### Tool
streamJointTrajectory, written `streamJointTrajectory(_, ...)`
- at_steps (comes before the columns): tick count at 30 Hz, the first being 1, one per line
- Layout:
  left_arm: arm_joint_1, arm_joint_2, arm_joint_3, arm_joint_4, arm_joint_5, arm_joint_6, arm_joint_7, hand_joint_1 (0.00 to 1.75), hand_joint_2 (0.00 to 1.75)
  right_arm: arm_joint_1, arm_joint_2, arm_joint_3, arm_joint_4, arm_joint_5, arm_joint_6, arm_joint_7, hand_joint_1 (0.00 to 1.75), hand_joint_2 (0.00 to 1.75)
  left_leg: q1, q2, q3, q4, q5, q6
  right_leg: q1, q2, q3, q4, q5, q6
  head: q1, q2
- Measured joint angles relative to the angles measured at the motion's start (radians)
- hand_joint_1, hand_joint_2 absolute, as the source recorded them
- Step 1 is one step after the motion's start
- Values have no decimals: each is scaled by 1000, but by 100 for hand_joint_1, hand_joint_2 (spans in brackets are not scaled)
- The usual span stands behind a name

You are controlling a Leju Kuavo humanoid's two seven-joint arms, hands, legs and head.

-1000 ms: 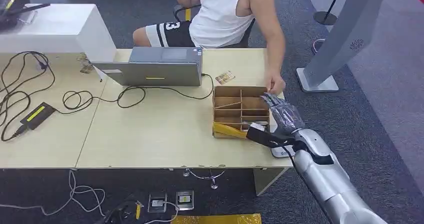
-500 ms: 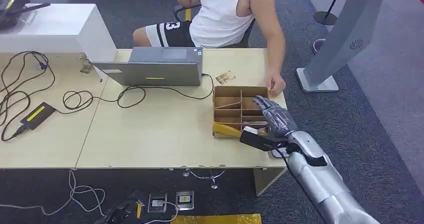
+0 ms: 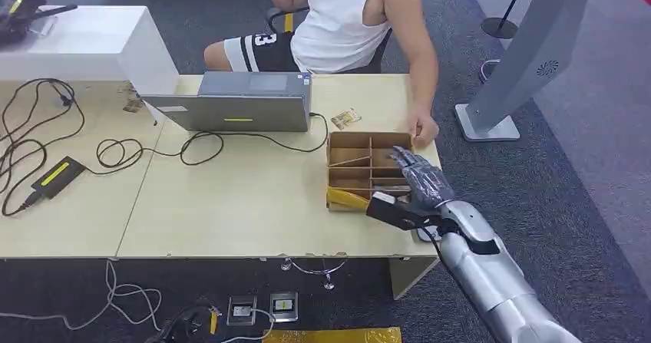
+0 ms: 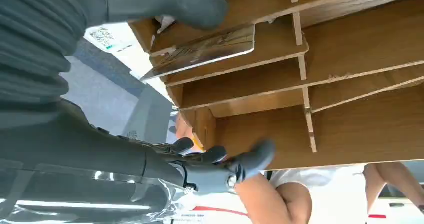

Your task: Pass the card to the sensor for recognition and then transmit it.

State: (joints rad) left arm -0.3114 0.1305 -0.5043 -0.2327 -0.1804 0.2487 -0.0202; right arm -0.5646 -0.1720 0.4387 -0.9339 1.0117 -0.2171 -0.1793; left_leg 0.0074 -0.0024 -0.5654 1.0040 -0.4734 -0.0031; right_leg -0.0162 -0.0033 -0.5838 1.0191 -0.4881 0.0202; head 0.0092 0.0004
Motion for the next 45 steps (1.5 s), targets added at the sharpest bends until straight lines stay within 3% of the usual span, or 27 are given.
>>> streamJointTrajectory(12,0,0,0,0,-3,-1,0,0,0,-2,0,0,2,-9,0,5,164,175,0,0,0,0,0,0,0,0,0,0,0,0,0,0)
streamJointTrajectory(23,-1,0,0,0,-11,-1,0,0,0,-2,0,0,3,-14,1,8,161,175,0,0,0,0,0,0,0,0,0,0,0,0,0,0)
streamJointTrajectory(26,-1,0,0,0,-12,-1,0,0,0,-2,0,0,3,-14,1,8,175,175,0,0,0,0,0,0,0,0,0,0,0,0,0,0)
streamJointTrajectory(30,-1,0,0,0,-14,-1,0,0,0,-2,0,0,3,-16,0,9,175,175,0,0,0,0,0,0,0,0,0,0,0,0,0,0)
streamJointTrajectory(38,-2,0,0,0,-20,-1,0,0,0,-18,0,-7,2,-43,-53,14,175,175,0,0,0,0,0,0,0,0,0,0,0,0,0,0)
streamJointTrajectory(45,-2,-1,0,0,-32,4,0,0,0,-122,-21,-62,-24,-99,-130,1,169,175,0,0,0,0,1,0,0,0,0,0,1,0,0,0)
